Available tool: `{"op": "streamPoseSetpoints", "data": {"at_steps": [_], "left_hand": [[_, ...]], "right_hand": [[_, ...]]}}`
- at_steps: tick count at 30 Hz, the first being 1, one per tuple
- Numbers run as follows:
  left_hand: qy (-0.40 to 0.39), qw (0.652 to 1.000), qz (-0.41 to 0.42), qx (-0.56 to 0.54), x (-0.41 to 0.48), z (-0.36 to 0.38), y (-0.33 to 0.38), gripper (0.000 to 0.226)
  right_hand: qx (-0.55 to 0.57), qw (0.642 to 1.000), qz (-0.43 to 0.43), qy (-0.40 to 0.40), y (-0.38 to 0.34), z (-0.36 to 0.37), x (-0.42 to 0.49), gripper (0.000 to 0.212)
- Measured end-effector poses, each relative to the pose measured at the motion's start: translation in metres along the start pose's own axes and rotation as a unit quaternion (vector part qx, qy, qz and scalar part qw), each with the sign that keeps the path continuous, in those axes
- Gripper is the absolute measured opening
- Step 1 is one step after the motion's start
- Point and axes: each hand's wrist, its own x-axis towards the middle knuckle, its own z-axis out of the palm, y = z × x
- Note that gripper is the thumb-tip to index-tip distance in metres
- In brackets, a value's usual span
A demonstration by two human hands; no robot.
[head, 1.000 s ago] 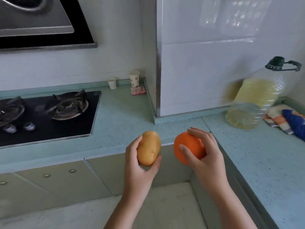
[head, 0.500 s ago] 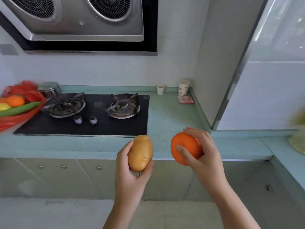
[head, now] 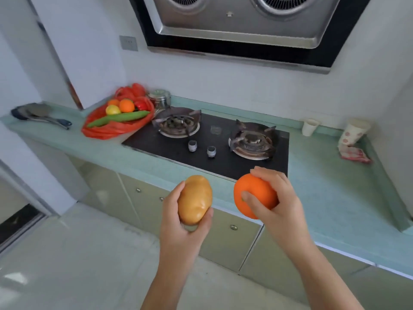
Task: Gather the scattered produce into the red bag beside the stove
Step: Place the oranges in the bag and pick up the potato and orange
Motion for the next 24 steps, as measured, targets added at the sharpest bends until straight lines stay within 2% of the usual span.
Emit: {"op": "streamPoseSetpoints", "data": {"at_steps": [9, 16, 24], "left_hand": [[0.11, 0.992, -0.017, 0.063, 0.091, -0.03, -0.043, 0.067], [0.128, 0.984, -0.009, 0.123, 0.187, -0.049, -0.049, 0.065], [0.215, 0.966, -0.07, 0.124, 0.238, -0.097, -0.083, 0.062]], "right_hand": [[0.04, 0.995, -0.035, -0.085, 0.012, 0.094, 0.097, 0.052], [0.067, 0.987, -0.056, -0.135, 0.019, 0.151, 0.189, 0.049], [0.102, 0.969, -0.058, -0.217, 0.022, 0.244, 0.244, 0.039]]}}
